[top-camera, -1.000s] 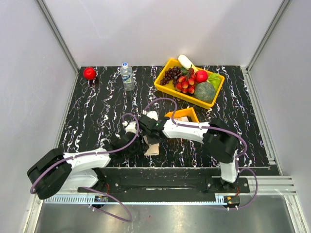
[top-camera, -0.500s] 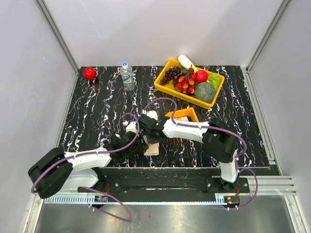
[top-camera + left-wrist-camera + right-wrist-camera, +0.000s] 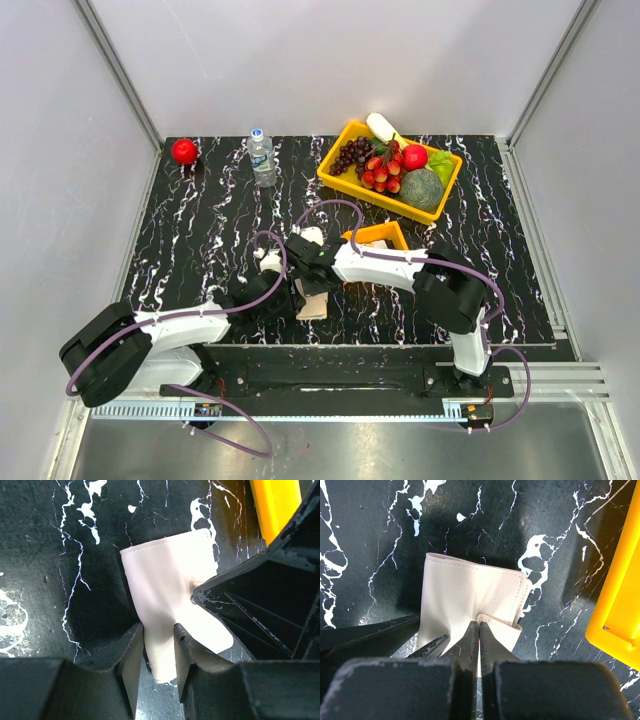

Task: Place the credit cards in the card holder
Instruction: Close the card holder at the center of the board.

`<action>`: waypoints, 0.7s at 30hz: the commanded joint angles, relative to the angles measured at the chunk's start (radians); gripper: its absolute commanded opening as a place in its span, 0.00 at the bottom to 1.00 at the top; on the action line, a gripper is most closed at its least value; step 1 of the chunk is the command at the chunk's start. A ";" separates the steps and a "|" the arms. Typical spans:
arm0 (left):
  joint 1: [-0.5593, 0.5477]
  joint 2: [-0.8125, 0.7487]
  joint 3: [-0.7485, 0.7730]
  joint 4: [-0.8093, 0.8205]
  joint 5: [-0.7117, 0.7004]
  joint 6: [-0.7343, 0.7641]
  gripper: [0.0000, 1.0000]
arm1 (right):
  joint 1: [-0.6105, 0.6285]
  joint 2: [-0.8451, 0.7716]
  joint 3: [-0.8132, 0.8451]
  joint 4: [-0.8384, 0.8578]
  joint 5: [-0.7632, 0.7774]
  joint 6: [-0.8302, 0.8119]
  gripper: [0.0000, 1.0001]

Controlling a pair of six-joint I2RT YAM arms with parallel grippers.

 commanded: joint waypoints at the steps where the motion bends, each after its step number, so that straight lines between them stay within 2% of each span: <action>1: -0.005 0.037 0.004 -0.020 0.037 0.014 0.34 | 0.021 0.064 -0.024 0.027 -0.048 0.026 0.00; 14: -0.004 0.029 -0.011 0.008 0.045 -0.002 0.33 | 0.079 0.118 -0.038 0.021 0.090 0.190 0.00; 21: -0.005 0.018 -0.033 0.046 0.046 -0.022 0.33 | 0.082 0.116 -0.061 0.048 0.064 0.224 0.00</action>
